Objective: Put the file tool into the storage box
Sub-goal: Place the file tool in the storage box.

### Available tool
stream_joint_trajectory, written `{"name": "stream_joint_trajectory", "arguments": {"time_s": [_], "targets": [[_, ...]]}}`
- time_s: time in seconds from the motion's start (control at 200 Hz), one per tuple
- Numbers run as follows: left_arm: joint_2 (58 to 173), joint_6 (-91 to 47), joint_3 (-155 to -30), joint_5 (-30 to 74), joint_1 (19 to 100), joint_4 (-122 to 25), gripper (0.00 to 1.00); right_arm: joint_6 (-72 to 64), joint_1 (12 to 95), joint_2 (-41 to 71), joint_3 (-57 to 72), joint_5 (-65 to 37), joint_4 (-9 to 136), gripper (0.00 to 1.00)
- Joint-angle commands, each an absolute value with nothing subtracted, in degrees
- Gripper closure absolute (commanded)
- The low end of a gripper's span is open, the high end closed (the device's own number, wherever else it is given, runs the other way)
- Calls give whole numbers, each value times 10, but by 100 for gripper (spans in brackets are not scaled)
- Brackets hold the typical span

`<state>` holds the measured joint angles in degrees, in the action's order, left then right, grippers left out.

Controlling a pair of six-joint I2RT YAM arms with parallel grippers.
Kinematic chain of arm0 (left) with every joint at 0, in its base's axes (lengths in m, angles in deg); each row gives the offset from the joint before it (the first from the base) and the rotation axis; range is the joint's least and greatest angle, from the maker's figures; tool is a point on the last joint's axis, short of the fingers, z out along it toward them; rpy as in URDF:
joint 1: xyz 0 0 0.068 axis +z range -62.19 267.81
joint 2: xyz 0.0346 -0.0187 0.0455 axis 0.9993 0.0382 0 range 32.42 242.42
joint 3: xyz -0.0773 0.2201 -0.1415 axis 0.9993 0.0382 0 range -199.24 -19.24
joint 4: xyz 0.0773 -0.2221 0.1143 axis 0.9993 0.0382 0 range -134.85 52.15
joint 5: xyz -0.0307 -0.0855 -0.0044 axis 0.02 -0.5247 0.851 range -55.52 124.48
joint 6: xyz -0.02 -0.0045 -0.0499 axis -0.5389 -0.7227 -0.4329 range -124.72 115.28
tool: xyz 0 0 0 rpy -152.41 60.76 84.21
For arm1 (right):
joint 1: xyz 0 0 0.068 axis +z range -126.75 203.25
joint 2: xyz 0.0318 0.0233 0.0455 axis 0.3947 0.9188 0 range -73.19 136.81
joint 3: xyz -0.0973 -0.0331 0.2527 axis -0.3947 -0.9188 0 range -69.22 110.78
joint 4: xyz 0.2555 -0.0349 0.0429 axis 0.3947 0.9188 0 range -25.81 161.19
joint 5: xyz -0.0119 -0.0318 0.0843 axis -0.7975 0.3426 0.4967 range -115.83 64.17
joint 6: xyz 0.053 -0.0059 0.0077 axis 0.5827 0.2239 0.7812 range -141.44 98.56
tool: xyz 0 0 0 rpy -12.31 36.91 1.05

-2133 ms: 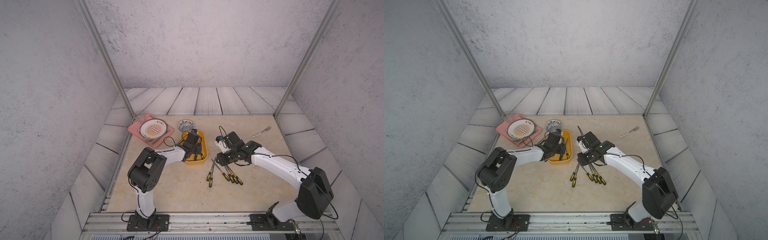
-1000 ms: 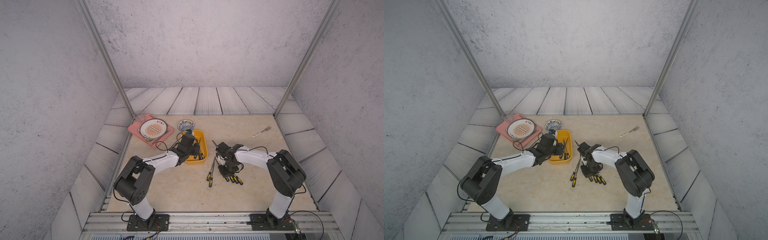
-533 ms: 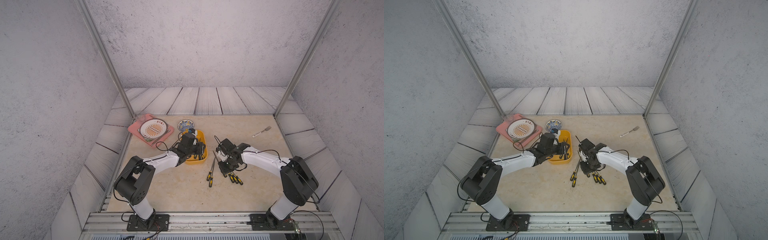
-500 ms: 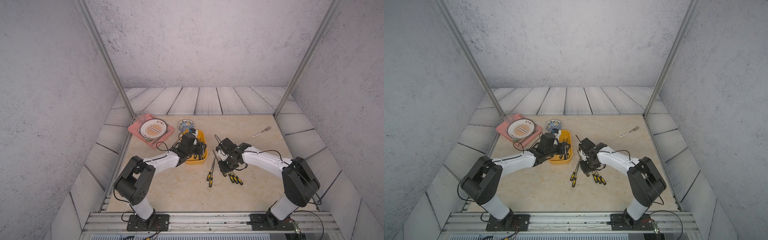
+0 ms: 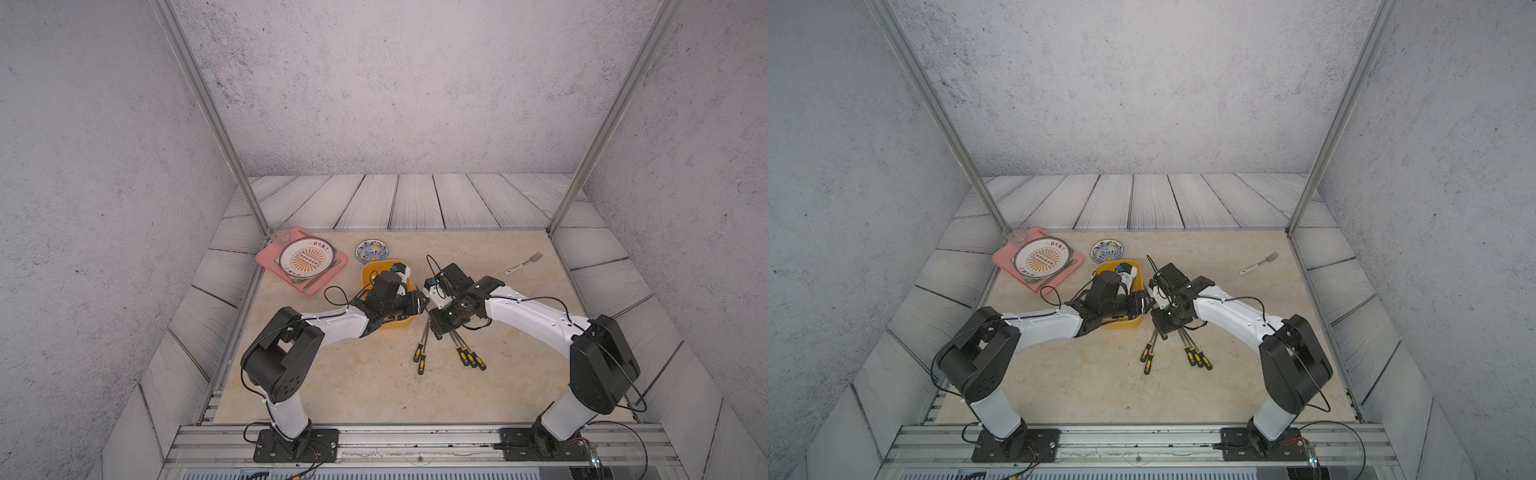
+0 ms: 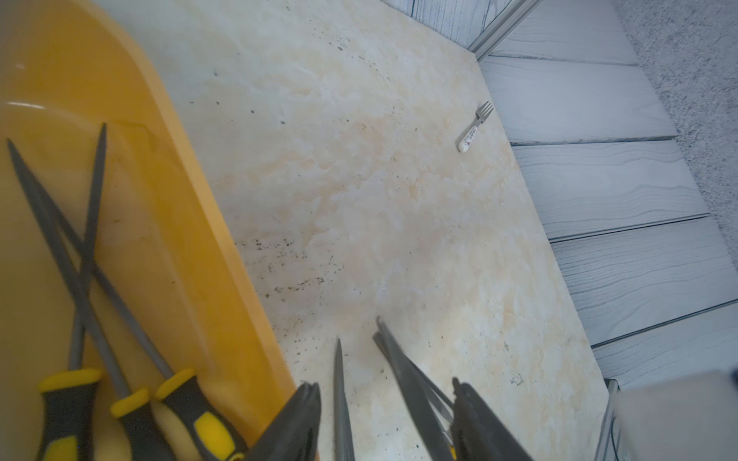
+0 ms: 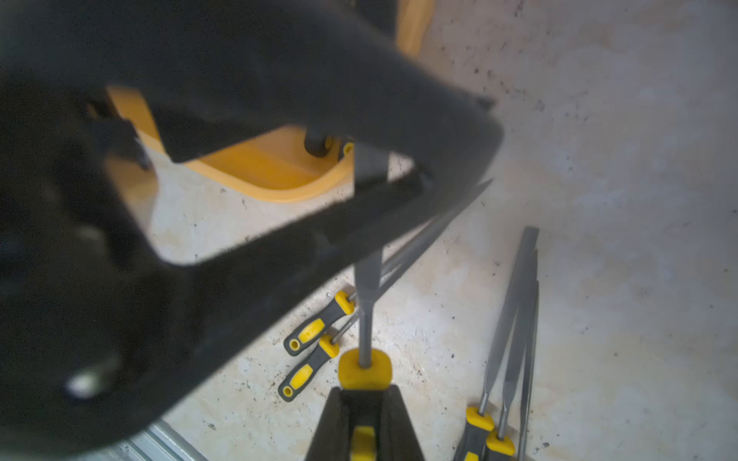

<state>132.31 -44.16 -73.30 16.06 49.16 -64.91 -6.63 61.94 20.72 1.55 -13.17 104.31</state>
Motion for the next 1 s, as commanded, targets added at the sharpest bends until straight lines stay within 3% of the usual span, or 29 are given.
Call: {"name": "stream_joint_trajectory", "arguments": {"time_s": [0.0, 0.08, 0.19, 0.25, 0.35, 0.46, 0.545, 0.996], "targets": [[1332, -460, -736, 133, 491, -687, 47, -60, 619, 218, 40, -117, 1035, 100], [1336, -470, -732, 115, 491, -708, 59, -61, 619, 225, 49, -134, 1043, 100], [1342, -485, -729, 95, 493, -732, 90, -62, 617, 230, 60, -162, 1055, 100], [1346, -494, -725, 90, 493, -742, 100, -61, 615, 231, 64, -170, 1058, 100], [1347, -500, -722, 85, 497, -747, 100, -55, 612, 224, 66, -175, 1057, 98], [1338, -491, -723, 92, 507, -743, 100, -45, 610, 212, 63, -189, 1054, 75], [1324, -477, -732, 103, 525, -727, 100, -40, 610, 199, 53, -198, 1046, 67], [1326, -284, -820, 328, 581, -529, 100, -43, 610, 172, 9, -206, 1025, 65]]}}
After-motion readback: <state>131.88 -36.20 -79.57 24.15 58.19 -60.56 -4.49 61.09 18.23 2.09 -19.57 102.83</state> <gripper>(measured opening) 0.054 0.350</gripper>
